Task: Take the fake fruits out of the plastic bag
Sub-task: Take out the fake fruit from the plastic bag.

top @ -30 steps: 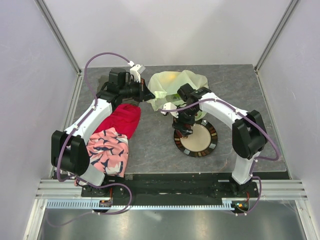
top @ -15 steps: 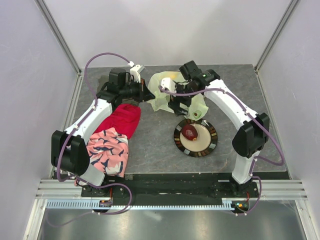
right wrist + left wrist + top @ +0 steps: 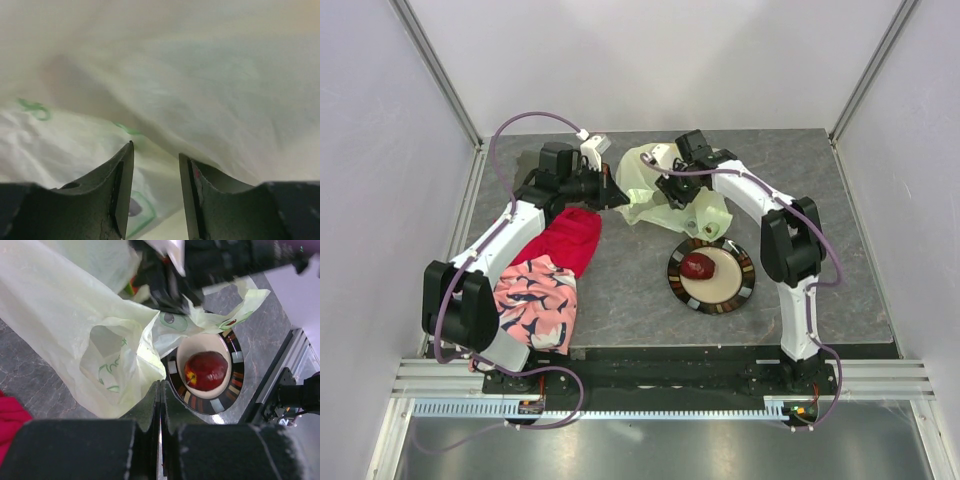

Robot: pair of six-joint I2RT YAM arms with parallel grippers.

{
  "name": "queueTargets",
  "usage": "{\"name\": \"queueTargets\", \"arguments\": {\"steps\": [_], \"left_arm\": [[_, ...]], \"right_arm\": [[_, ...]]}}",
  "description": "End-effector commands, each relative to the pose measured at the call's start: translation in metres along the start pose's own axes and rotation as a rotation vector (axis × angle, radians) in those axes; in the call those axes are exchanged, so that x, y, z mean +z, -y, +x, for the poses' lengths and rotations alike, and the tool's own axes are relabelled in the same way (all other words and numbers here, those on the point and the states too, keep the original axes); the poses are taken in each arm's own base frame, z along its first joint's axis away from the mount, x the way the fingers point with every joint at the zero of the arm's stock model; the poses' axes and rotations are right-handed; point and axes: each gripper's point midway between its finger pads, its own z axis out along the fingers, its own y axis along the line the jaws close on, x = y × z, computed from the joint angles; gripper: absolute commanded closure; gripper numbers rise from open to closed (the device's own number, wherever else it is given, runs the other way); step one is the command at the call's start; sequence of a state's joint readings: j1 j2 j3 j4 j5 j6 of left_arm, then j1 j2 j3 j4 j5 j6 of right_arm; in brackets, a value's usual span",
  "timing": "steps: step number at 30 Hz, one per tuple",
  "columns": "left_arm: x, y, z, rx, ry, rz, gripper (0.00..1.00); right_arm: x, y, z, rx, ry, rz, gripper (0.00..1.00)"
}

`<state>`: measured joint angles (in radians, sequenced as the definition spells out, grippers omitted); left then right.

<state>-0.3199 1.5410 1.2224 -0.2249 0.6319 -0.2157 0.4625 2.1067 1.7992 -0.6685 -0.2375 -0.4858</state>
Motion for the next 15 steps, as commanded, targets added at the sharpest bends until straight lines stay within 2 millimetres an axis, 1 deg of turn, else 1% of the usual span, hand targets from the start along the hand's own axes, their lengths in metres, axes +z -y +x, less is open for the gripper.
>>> {"name": "queueTargets", "arguments": {"steps": [1, 4, 5, 9, 15], "left_arm": [[-0.009, 0.013, -0.01, 0.014, 0.043, 0.028, 0.98], [-0.008, 0.012, -0.008, 0.004, 0.04, 0.032, 0.98], [-0.007, 0.012, -0.008, 0.0, 0.039, 0.034, 0.98], [-0.007, 0.013, -0.008, -0.003, 0.038, 0.038, 0.98], [-0.007, 0.014, -0.007, 0.004, 0.034, 0.044, 0.98]], "right_arm": [[-0.011, 0.062, -0.027, 0.165, 0.11, 0.17, 0.52], [-0.003, 0.074, -0.026, 0.156, 0.106, 0.213, 0.49], [0.0, 0.077, -0.024, 0.158, 0.101, 0.222, 0.46], [0.014, 0.085, -0.024, 0.144, 0.09, 0.238, 0.42], [0.014, 0.085, -0.038, 0.123, 0.127, 0.217, 0.39]]}}
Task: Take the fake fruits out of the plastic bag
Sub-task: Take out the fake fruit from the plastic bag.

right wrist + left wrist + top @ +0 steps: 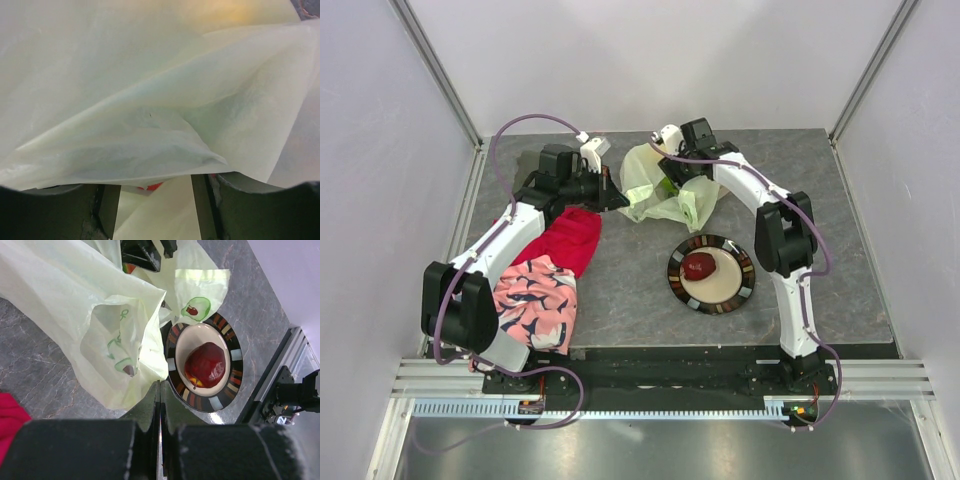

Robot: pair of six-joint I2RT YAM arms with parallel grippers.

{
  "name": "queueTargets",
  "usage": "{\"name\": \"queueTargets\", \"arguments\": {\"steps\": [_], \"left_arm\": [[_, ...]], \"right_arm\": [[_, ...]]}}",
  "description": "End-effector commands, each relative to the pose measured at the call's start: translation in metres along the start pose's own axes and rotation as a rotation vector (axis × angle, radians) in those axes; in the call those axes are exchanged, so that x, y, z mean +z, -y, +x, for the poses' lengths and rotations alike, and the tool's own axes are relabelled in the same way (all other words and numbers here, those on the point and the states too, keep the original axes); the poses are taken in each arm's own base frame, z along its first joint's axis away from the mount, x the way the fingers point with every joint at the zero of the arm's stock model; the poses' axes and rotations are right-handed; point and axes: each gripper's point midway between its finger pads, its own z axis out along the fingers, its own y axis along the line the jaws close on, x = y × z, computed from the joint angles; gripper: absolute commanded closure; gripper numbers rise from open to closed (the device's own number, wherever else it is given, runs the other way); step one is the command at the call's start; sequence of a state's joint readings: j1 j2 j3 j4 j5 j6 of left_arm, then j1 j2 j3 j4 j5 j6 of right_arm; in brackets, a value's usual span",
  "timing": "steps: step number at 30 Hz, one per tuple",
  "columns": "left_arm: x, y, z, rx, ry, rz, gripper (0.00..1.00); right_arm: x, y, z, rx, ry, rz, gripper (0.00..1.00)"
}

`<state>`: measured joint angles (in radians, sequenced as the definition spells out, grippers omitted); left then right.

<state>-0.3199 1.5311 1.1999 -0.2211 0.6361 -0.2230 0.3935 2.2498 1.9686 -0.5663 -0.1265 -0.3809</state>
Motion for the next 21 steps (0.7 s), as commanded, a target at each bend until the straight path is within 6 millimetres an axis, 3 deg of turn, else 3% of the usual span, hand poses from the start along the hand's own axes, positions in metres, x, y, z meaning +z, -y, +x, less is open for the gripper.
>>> {"name": "queueTargets", "arguments": {"steps": [1, 3, 7, 8, 10, 11, 15, 16, 19, 21], "left_arm": [[-0.006, 0.013, -0.012, 0.014, 0.038, 0.04, 0.98], [-0.005, 0.012, -0.011, 0.012, 0.036, 0.04, 0.98], [-0.004, 0.011, -0.01, 0.01, 0.031, 0.04, 0.98], [-0.004, 0.011, -0.009, 0.008, 0.028, 0.041, 0.98], [-0.003, 0.01, -0.009, 0.007, 0.027, 0.039, 0.99], [-0.003, 0.01, -0.008, 0.006, 0.026, 0.041, 0.98], [-0.004, 0.01, -0.009, 0.009, 0.026, 0.038, 0.98], [-0.004, 0.011, -0.009, 0.012, 0.028, 0.036, 0.98], [-0.004, 0.01, -0.008, 0.008, 0.024, 0.035, 0.98], [-0.002, 0.009, -0.008, 0.005, 0.026, 0.036, 0.98]], "right_arm": [[-0.001, 0.007, -0.026, -0.004, 0.071, 0.019, 0.38], [0.005, 0.011, -0.026, -0.008, 0.067, 0.039, 0.34], [0.026, 0.02, -0.017, -0.039, 0.034, 0.075, 0.16], [0.029, 0.024, -0.019, -0.051, 0.032, 0.085, 0.14], [0.046, 0.022, -0.001, -0.093, -0.026, 0.073, 0.12], [0.046, 0.028, -0.004, -0.108, -0.024, 0.086, 0.12], [0.056, 0.03, 0.009, -0.165, -0.068, 0.097, 0.19], [0.056, 0.031, 0.01, -0.166, -0.071, 0.096, 0.27], [0.039, 0.028, -0.005, -0.156, -0.023, 0.086, 0.46], [0.018, 0.024, -0.021, -0.143, 0.033, 0.077, 0.51]]}}
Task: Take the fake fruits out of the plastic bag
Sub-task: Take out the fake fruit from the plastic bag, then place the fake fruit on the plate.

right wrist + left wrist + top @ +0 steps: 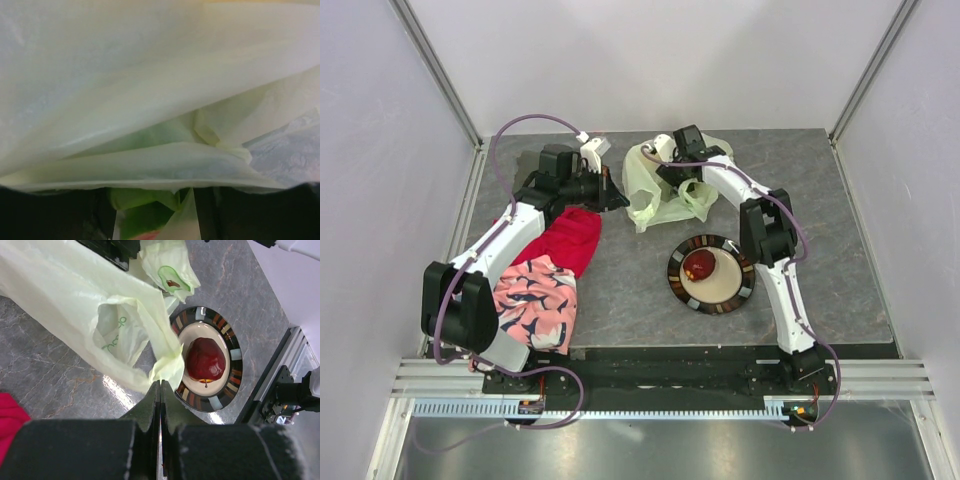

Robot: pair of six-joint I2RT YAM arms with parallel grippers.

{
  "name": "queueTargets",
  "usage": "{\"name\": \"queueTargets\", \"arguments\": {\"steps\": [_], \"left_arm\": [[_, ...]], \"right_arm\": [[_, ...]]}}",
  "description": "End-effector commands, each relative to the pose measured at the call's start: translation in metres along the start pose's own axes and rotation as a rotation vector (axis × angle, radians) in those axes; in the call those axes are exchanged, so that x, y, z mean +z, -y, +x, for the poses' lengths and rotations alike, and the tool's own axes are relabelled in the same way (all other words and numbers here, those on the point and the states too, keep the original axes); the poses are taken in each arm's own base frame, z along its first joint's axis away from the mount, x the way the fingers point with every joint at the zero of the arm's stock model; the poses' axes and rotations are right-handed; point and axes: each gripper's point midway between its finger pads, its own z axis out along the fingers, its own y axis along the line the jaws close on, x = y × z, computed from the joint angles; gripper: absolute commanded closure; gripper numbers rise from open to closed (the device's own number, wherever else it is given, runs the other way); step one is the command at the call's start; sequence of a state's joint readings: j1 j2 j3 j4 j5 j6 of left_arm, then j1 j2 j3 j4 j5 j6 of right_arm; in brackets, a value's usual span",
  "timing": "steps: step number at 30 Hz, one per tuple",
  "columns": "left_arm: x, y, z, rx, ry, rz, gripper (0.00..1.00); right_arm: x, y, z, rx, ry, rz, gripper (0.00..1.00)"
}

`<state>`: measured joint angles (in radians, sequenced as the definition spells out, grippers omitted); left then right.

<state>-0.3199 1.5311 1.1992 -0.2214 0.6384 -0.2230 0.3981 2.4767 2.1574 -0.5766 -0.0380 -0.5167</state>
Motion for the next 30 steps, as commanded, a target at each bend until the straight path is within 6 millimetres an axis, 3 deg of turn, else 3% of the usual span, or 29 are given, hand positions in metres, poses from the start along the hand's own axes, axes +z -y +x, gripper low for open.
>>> {"name": "queueTargets", "arguments": {"steps": [1, 2, 4, 5, 7, 8, 10, 11, 13, 17, 19, 21, 22, 24, 26, 27, 28, 30], "left_arm": [[-0.002, 0.009, -0.01, 0.006, 0.03, 0.035, 0.98], [-0.002, 0.009, -0.011, 0.006, 0.03, 0.035, 0.98], [-0.001, 0.008, -0.012, 0.005, 0.032, 0.035, 0.98], [0.0, 0.008, -0.014, 0.007, 0.035, 0.033, 0.98], [0.001, 0.007, -0.018, 0.008, 0.04, 0.026, 0.98], [0.003, 0.006, -0.021, 0.01, 0.043, 0.027, 0.98], [0.004, 0.005, -0.023, 0.009, 0.038, 0.026, 0.98], [0.004, 0.007, -0.028, 0.016, 0.042, 0.031, 0.98], [0.007, 0.004, -0.031, 0.025, 0.027, 0.024, 0.98], [0.01, -0.005, -0.036, 0.053, 0.012, -0.009, 0.98], [0.012, -0.007, -0.039, 0.081, 0.008, -0.012, 0.98], [0.014, -0.009, -0.039, 0.092, 0.003, -0.009, 0.98], [0.018, -0.012, -0.038, 0.09, -0.004, -0.009, 0.98], [0.02, -0.012, -0.041, 0.077, 0.004, -0.012, 0.98], [0.015, -0.005, -0.049, 0.092, 0.032, 0.002, 0.98], [0.014, -0.003, -0.051, 0.094, 0.037, 0.005, 0.98], [0.012, 0.0, -0.052, 0.095, 0.04, 0.013, 0.98], [0.011, 0.004, -0.051, 0.075, 0.038, 0.029, 0.98]], "right_arm": [[-0.053, 0.006, -0.039, 0.018, 0.129, -0.003, 0.53], [-0.078, 0.009, -0.056, 0.025, 0.182, 0.0, 0.54], [-0.098, -0.006, -0.063, 0.043, 0.226, -0.072, 0.55], [-0.124, -0.005, -0.075, 0.039, 0.274, -0.077, 0.55], [-0.142, -0.025, -0.072, 0.036, 0.29, -0.165, 0.55], [-0.164, -0.028, -0.078, 0.03, 0.323, -0.183, 0.55], [-0.175, -0.042, -0.067, 0.039, 0.311, -0.236, 0.54], [-0.192, -0.047, -0.072, 0.043, 0.346, -0.262, 0.54], [-0.203, -0.056, -0.067, 0.055, 0.355, -0.3, 0.52], [-0.219, -0.045, -0.073, 0.157, 0.38, -0.312, 0.52], [-0.24, -0.03, -0.09, 0.17, 0.425, -0.298, 0.53], [-0.259, -0.029, -0.083, 0.172, 0.397, -0.322, 0.55], [-0.273, -0.03, -0.076, 0.154, 0.391, -0.334, 0.55], [-0.28, -0.054, -0.029, 0.084, 0.244, -0.403, 0.55], [-0.305, -0.076, 0.015, 0.04, 0.134, -0.448, 0.55], [-0.3, -0.085, 0.05, 0.015, 0.032, -0.453, 0.55], [-0.312, -0.086, 0.063, -0.039, 0.016, -0.434, 0.56], [-0.312, -0.1, 0.103, -0.047, -0.097, -0.445, 0.57]]}}
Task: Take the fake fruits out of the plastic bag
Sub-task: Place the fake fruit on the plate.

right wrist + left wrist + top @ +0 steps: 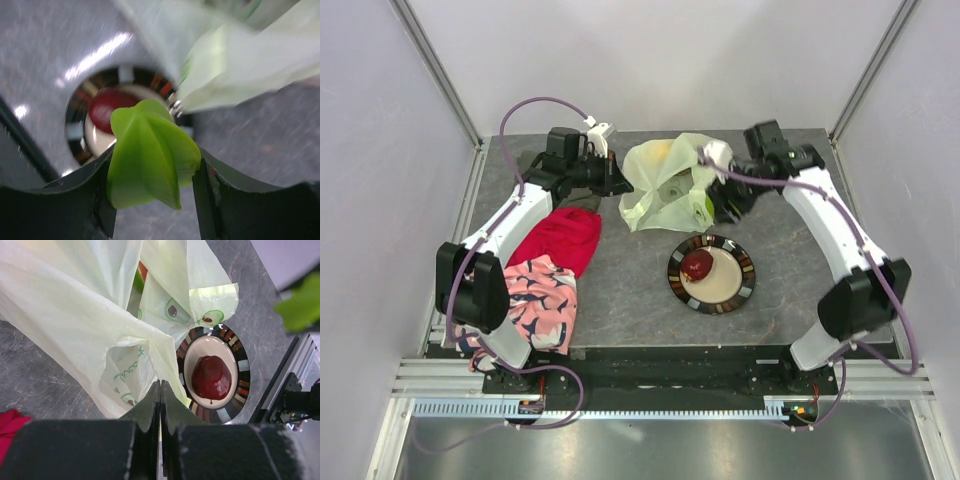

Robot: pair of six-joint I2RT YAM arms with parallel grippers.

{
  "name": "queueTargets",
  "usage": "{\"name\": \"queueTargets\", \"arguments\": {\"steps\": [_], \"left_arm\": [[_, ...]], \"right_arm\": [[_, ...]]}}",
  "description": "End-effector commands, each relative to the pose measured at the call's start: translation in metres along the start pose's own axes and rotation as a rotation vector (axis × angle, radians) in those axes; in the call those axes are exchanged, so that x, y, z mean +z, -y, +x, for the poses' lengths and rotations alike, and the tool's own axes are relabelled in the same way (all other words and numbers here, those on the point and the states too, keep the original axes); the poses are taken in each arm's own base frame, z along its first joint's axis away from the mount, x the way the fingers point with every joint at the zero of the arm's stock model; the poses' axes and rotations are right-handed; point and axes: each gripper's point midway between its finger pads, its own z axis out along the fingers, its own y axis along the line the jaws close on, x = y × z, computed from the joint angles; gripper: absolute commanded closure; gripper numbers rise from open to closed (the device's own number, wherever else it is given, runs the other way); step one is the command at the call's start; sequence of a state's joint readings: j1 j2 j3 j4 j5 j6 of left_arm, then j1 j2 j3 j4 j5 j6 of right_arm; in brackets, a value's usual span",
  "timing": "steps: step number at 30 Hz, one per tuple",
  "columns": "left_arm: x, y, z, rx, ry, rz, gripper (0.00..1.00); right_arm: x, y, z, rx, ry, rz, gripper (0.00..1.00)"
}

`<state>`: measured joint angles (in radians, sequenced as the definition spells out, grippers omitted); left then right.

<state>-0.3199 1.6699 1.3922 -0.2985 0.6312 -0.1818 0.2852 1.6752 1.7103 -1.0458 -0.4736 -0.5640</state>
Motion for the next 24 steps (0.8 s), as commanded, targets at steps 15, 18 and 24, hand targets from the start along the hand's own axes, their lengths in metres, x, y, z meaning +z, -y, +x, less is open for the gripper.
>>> {"name": "queueTargets", "arguments": {"steps": [15, 18, 24], "left_arm": [[-0.025, 0.035, -0.035, 0.088, 0.081, 0.08, 0.98], [-0.025, 0.025, -0.028, 0.113, 0.048, 0.04, 0.98], [-0.021, 0.015, -0.013, 0.105, -0.007, 0.009, 0.99]], "right_arm": [[0.062, 0.006, 0.151, 0.091, -0.458, 0.028, 0.58], [0.08, 0.011, 0.148, 0.122, -0.453, 0.002, 0.53], [0.094, -0.003, 0.144, 0.16, -0.416, -0.095, 0.27]]}}
